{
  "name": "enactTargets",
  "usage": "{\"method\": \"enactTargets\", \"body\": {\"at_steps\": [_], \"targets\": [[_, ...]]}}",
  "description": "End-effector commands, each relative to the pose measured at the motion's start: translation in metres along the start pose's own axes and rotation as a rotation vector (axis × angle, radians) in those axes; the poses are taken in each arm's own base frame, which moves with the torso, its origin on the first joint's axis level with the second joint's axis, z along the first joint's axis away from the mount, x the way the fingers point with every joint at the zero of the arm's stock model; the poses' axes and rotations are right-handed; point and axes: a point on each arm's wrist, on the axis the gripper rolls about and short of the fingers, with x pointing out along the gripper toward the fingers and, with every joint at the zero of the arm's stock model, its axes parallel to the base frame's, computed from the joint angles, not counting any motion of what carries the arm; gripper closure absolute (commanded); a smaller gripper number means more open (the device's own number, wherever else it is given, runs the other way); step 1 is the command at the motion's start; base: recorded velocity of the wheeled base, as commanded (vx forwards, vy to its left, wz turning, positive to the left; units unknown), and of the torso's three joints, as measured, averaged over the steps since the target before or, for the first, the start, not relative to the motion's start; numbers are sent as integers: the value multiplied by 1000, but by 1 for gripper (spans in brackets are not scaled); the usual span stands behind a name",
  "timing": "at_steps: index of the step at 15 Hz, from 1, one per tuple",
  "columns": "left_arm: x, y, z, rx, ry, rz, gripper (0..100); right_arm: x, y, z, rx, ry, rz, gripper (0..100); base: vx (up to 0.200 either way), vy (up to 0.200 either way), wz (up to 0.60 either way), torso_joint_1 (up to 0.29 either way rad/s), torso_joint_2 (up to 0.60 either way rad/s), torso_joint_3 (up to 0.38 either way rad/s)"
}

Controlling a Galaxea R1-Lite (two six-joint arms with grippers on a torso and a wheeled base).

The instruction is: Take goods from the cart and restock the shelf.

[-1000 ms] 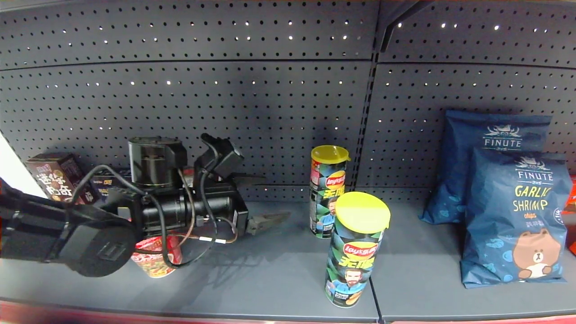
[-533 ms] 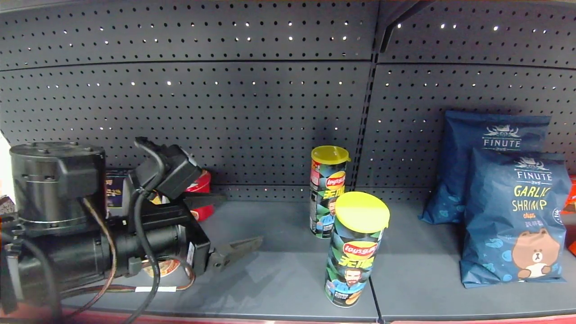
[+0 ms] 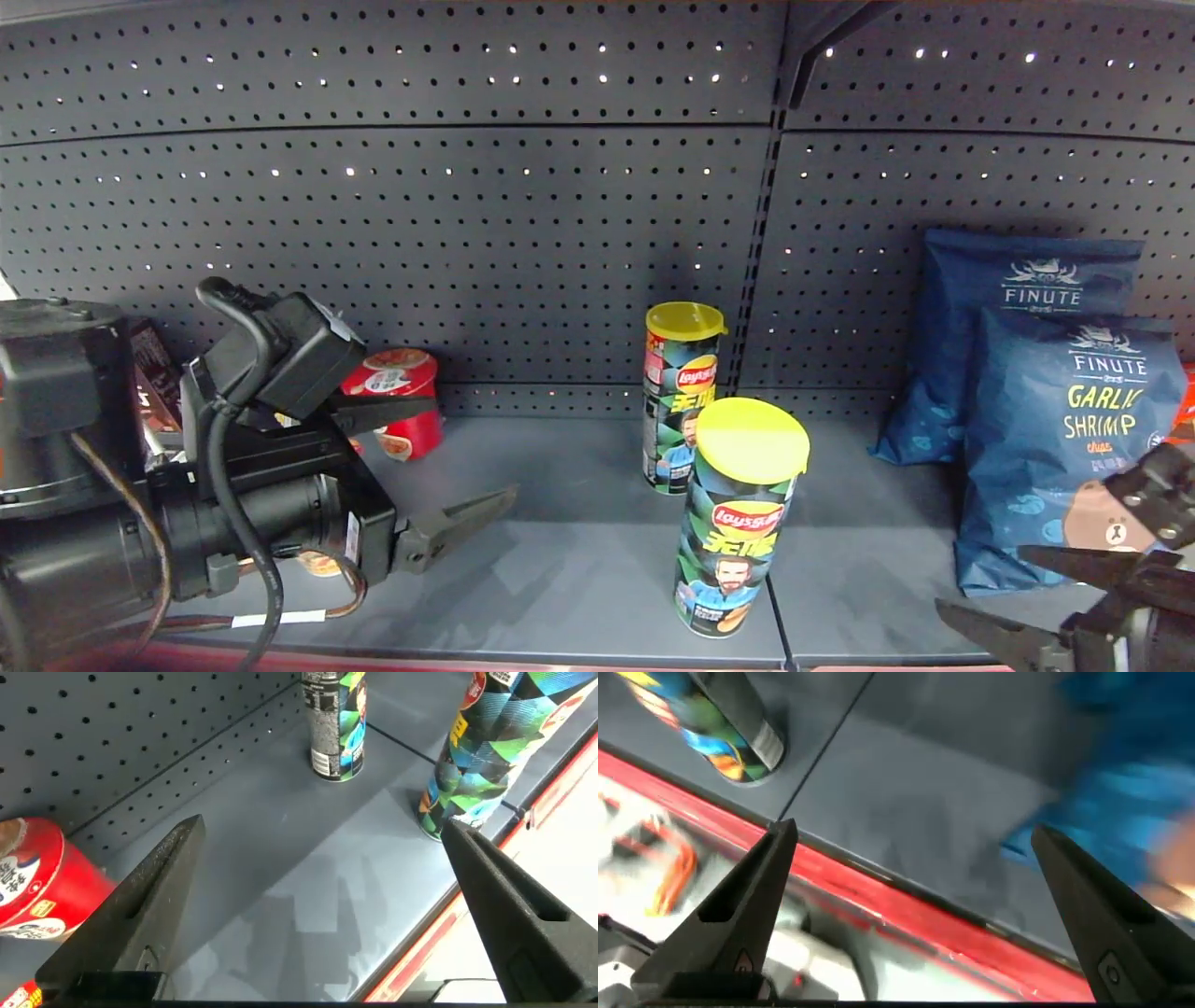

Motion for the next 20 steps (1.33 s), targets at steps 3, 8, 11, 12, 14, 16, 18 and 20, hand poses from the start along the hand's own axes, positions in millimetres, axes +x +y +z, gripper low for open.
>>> {"method": "enactTargets", "body": {"at_steps": [3,8,11,12,14,16,18,20], "targets": [[2,2,-2,-5,11,9,0,50,5,5,-14,150,13,0,0,0,0,0,0,0],[2,2,-4,-5,21,26,0,79,21,29,-46,150,59,0,0,0,0,0,0,0],[4,3,-4,-6,23,24,0,89,33,34,-72,153,97,0,0,0,0,0,0,0],[6,3,-5,-8,32,22,0,92,35,36,-70,154,103,0,0,0,0,0,0,0],[8,4,-6,-9,37,21,0,95,39,36,-57,159,111,0,0,0,0,0,0,0],[10,4,-7,-11,44,20,0,96,40,36,-57,158,112,0,0,0,0,0,0,0],[13,4,-8,-13,51,17,0,101,42,35,-61,166,117,0,0,0,0,0,0,0],[14,5,-7,-13,51,17,0,105,46,37,-69,160,132,0,0,0,0,0,0,0]]}}
